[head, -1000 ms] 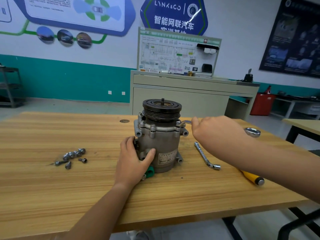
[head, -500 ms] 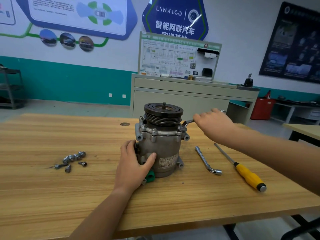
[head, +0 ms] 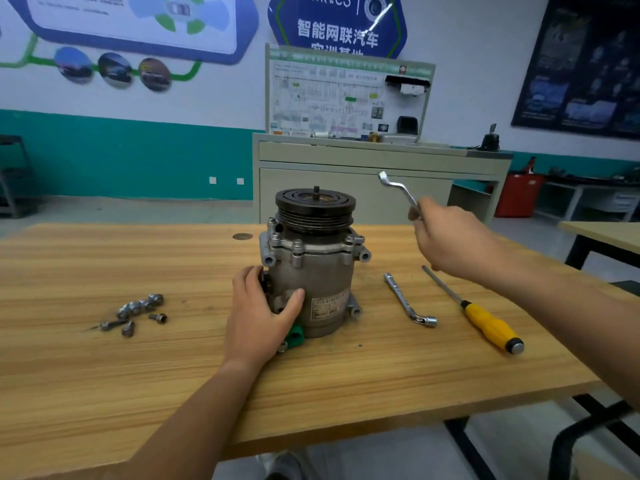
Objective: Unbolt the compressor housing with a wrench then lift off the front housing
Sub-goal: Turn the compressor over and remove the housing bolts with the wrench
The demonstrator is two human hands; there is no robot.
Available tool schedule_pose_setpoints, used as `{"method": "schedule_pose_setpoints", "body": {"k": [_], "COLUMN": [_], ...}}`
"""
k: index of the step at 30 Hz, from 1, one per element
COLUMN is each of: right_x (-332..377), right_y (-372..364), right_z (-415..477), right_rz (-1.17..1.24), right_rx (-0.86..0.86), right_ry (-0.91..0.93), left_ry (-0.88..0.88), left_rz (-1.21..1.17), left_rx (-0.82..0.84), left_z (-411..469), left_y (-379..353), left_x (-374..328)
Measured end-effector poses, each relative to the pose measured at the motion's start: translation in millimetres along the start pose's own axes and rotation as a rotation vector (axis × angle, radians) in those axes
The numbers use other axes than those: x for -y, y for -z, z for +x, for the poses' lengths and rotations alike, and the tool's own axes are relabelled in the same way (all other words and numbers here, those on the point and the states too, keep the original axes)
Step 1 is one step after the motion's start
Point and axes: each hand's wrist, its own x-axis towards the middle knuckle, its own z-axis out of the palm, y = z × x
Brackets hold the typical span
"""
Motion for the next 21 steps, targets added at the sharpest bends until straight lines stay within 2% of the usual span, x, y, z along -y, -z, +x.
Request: {"method": "schedule_pose_setpoints", "body": {"k": [2,7,15,21], "right_x": [6.2,25.8,48.0,45.3], "right_y": [3.8,6.8,25.0,27.3], "right_z": [-8.7,-16.0,-16.1,-8.5], "right_rz": [-0.059,-0.219,-0.638,-0.687], "right_rx": [0.12,0.215,0.233,0.287], "right_ry": [-0.001,0.052,0.3,0.339], "left_ry": [-0.004,0.006,0.005,0.02], "left_rz": [0.006,-0.011,-0.018,-0.009], "left_rx": [-0.011,0.0,-0.004,0.019], "left_z": [-0.2,-0.3,-1.2,-0.4], "left_y": [0.1,1.2,0.3,-0.1], "left_x": [0.0,-0.6,-0.5,1.0]}}
